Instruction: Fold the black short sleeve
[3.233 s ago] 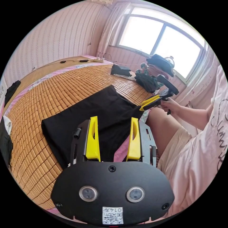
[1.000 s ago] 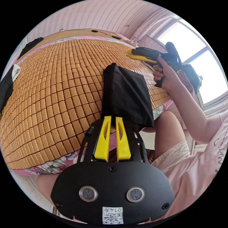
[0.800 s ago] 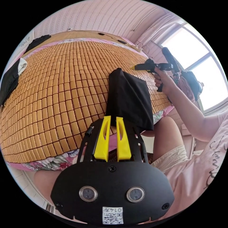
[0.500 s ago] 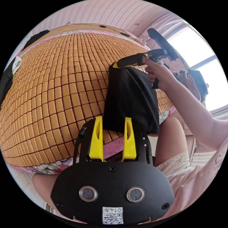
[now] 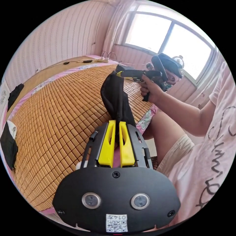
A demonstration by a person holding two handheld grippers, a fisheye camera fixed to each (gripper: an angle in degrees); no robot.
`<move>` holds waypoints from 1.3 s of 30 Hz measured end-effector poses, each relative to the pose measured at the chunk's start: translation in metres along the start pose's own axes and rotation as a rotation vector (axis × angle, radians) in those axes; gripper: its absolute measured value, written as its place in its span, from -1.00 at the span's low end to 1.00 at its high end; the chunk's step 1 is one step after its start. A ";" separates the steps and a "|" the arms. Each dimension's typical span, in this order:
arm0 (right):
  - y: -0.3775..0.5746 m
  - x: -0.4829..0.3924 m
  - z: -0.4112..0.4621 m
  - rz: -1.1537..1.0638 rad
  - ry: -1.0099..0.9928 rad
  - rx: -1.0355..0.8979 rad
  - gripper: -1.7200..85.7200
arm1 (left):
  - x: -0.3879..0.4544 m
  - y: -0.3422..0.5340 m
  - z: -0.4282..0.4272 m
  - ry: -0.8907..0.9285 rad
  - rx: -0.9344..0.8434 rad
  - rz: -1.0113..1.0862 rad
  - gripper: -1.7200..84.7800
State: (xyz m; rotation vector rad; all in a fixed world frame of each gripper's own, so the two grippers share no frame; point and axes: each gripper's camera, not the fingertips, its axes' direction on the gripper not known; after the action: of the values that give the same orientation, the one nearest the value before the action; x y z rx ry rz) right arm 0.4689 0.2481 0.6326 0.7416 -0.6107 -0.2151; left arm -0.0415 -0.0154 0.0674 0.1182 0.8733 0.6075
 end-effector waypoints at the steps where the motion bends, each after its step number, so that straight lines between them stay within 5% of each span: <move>1: 0.002 -0.001 -0.028 0.000 0.009 0.052 -0.92 | 0.004 -0.006 -0.003 0.011 0.013 0.025 -0.96; 8: -0.045 -0.006 -0.166 -0.046 0.182 0.198 -0.91 | 0.024 -0.095 0.001 0.190 0.186 0.191 -0.97; 14: -0.216 0.018 -0.192 -0.123 0.486 0.006 -0.89 | -0.002 -0.222 0.055 0.334 0.362 0.122 -0.95; 17: -0.317 0.067 -0.166 -0.049 0.614 -0.100 -0.81 | -0.043 -0.299 0.121 0.462 0.309 -0.037 -0.90; 20: -0.350 0.106 -0.146 0.094 0.607 -0.187 -0.70 | -0.077 -0.326 0.174 0.312 0.159 -0.119 -0.88; 31: -0.220 0.023 -0.073 -0.136 0.478 -0.313 -0.73 | -0.146 -0.146 0.098 0.077 -0.005 -0.016 -0.88; 39: -0.156 -0.165 0.041 -0.494 0.253 -0.449 -0.76 | -0.199 0.092 -0.081 -0.368 0.067 -0.337 -0.98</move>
State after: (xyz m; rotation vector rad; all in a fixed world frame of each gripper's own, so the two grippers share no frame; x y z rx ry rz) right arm 0.3160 0.1764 0.4760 0.4604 -0.1165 -0.6800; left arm -0.2405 -0.0594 0.1822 0.1348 0.5385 0.2292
